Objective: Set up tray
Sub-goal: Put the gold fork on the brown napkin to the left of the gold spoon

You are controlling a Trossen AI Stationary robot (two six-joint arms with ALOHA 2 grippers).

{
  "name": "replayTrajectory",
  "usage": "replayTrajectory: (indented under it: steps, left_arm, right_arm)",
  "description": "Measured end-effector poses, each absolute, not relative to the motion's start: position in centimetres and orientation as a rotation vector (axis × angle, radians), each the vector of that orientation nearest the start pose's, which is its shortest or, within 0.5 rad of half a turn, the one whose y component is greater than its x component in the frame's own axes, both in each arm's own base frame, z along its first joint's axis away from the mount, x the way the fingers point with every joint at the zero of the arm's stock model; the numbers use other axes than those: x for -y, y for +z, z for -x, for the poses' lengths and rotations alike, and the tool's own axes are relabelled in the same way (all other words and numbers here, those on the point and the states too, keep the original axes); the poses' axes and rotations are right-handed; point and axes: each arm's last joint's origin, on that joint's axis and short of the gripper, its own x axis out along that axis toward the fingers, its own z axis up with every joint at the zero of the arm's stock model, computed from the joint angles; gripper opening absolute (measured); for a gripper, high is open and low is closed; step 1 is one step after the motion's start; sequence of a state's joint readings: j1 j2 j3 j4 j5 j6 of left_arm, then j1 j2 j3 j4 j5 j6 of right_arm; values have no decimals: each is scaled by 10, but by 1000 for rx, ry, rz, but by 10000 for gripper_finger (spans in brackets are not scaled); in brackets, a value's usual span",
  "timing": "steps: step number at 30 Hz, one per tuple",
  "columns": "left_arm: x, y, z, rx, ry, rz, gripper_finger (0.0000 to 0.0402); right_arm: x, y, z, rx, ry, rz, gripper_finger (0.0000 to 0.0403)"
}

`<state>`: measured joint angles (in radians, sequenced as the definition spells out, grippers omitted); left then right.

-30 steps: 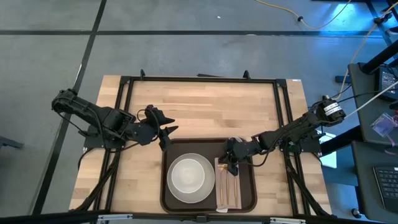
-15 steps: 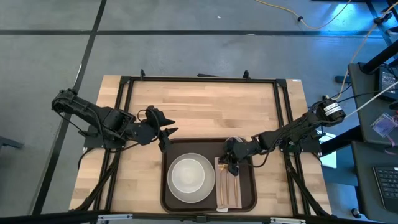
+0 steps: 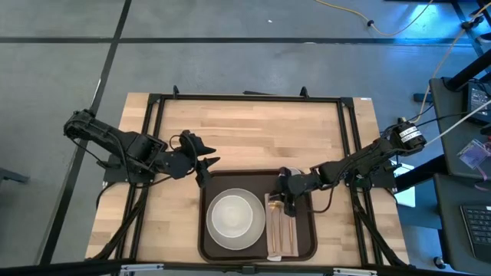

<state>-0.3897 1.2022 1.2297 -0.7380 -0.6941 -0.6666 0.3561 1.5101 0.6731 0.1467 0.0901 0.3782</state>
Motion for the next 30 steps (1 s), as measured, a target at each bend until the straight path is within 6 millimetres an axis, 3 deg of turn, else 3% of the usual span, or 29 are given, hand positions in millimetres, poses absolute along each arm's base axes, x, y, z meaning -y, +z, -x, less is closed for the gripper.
replayTrajectory:
  steps: [18, 30]
  left_arm:
    - [73, 358, -226, -481, 474, 273, 139]
    - [73, 358, -226, -481, 474, 274, 139]
  right_arm:
    - [-98, 164, -270, -703, 159, -118, 75]
    - [-97, 165, -271, -686, 123, -136, 147]
